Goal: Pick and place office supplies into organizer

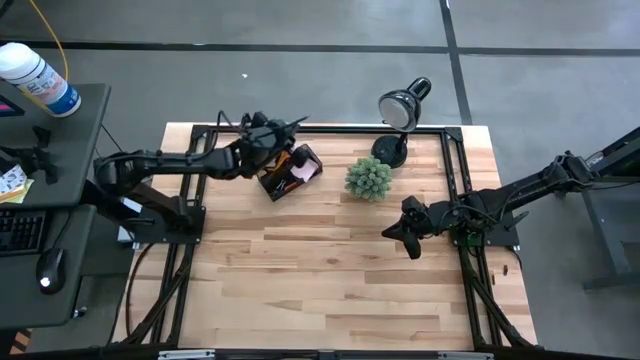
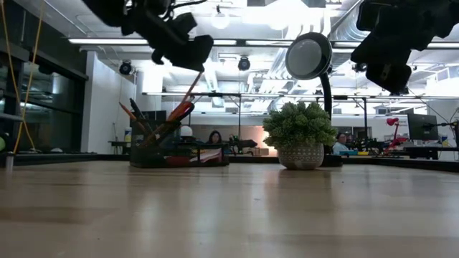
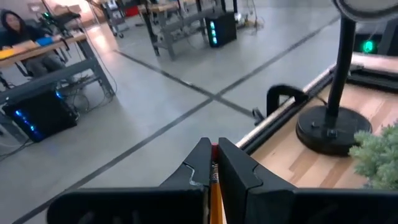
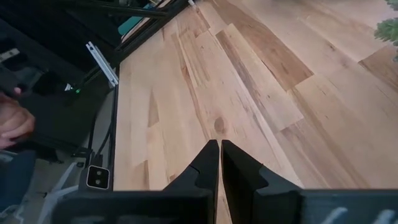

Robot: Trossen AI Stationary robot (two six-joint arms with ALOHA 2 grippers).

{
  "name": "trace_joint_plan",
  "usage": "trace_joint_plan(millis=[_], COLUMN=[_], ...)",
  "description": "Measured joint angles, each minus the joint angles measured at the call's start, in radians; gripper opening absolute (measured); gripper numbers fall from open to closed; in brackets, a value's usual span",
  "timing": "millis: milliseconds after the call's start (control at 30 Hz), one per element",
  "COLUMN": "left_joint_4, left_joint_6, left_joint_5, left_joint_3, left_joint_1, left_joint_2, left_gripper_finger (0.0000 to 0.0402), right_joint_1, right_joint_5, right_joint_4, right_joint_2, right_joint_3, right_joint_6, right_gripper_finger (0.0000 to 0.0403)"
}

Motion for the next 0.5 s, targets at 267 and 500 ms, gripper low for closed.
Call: trace_joint_plan(millis=[267,500], left_joint_4=[0.09,0.08], left_joint_6=[-0.046,-0.107], left_joint_5=[-0.018,-0.037], left_joint_3=[-0.136,-0.185], left_joint_1=[0.0,0.0], left_joint_2=[-0.028,-0.028], left_gripper_finger=[0.0,0.0], right_joint_1=[0.0,0.0], right_joint_5=[0.0,0.011], right_joint_4=[0.0,0.0], right_joint_2=[0.0,0.0], right_joint_3=[0.0,0.0], right_joint_6=[0.016,0.016], right_gripper_finger=[0.0012,0.0012])
